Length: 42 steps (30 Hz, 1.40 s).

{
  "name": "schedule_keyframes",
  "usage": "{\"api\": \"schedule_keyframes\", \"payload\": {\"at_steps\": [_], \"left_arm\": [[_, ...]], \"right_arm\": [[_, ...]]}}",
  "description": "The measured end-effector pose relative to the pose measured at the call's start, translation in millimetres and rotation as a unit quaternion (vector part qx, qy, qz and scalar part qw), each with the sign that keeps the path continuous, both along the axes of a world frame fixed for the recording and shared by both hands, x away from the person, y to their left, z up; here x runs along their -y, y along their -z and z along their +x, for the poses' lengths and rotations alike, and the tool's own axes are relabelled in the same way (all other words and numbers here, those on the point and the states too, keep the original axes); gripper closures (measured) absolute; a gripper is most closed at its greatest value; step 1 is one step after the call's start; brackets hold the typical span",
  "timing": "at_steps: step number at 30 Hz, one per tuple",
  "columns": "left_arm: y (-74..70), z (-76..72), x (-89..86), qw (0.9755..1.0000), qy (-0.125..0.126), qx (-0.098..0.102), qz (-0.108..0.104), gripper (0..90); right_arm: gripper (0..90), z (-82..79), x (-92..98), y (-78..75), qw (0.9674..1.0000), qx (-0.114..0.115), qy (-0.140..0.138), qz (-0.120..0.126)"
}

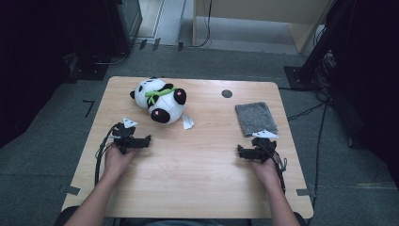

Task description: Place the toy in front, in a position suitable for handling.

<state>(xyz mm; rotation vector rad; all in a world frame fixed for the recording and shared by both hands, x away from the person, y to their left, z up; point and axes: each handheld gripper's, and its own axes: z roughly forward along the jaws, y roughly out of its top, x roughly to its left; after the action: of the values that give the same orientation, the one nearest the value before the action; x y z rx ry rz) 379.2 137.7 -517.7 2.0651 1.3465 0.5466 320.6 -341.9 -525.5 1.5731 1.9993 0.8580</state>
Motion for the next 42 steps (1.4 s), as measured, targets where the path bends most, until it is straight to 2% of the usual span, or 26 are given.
{"api": "schedule_keyframes", "payload": {"at_steps": [4, 6, 8, 12, 15, 16, 19, 25, 28, 36, 38, 40, 42], "left_arm": [[0.0, -0.3, -0.4, 1.0000, 0.008, 0.000, 0.000, 2.2], [0.2, -1.4, -1.0, 0.9996, 0.029, 0.002, -0.001, 2.2], [-0.4, -2.4, -2.6, 0.9995, 0.029, 0.008, -0.003, 6.3], [-3.4, -3.3, -5.8, 0.9996, 0.026, 0.004, -0.007, 15.3], [-3.4, -3.1, -6.5, 0.9994, 0.033, 0.004, -0.005, 15.7], [-3.9, -3.0, -6.5, 0.9990, 0.044, 0.004, -0.001, 16.3], [-5.3, -2.7, -6.4, 0.9986, 0.053, 0.002, -0.005, 23.3], [-9.6, 0.7, -10.4, 0.9965, 0.075, -0.022, -0.031, 24.9], [-11.6, 2.7, -12.5, 0.9957, 0.081, -0.030, -0.035, 25.3], [-21.0, 2.6, -13.1, 0.9946, 0.094, -0.020, -0.041, 26.3], [-23.3, 3.2, -12.9, 0.9942, 0.099, -0.017, -0.038, 29.9], [-26.7, 5.9, -13.7, 0.9937, 0.101, -0.017, -0.045, 31.4], [-30.1, 8.2, -14.5, 0.9929, 0.100, -0.017, -0.062, 31.5]], "right_arm": [[0.0, -0.8, -0.9, -0.1, 1.0000, -0.001, 0.006, 0.001], [0.0, -0.9, -1.2, -0.1, 1.0000, -0.001, 0.007, 0.000], [0.0, -0.9, -1.2, -0.1, 1.0000, -0.001, 0.007, 0.000], [0.0, -1.7, -1.6, 0.0, 1.0000, 0.000, 0.008, -0.001], [0.0, -1.9, -1.4, 0.0, 1.0000, 0.000, 0.007, -0.001], [0.0, -1.7, -1.1, -0.1, 1.0000, -0.001, 0.005, -0.001], [0.0, -1.5, -0.9, -0.4, 1.0000, -0.002, 0.004, -0.001], [0.2, -0.2, -3.4, -1.3, 1.0000, -0.005, -0.005, -0.001], [0.2, -0.2, -3.5, -1.1, 1.0000, -0.005, -0.007, -0.001], [0.1, -1.0, -3.4, -0.2, 1.0000, 0.000, -0.010, 0.001], [0.1, -1.0, -3.4, -0.2, 1.0000, 0.000, -0.010, 0.001], [0.1, -1.0, -3.4, -0.2, 1.0000, 0.000, -0.010, 0.001], [0.2, -1.0, -3.4, -0.2, 1.0000, 0.000, -0.010, 0.001]]}}
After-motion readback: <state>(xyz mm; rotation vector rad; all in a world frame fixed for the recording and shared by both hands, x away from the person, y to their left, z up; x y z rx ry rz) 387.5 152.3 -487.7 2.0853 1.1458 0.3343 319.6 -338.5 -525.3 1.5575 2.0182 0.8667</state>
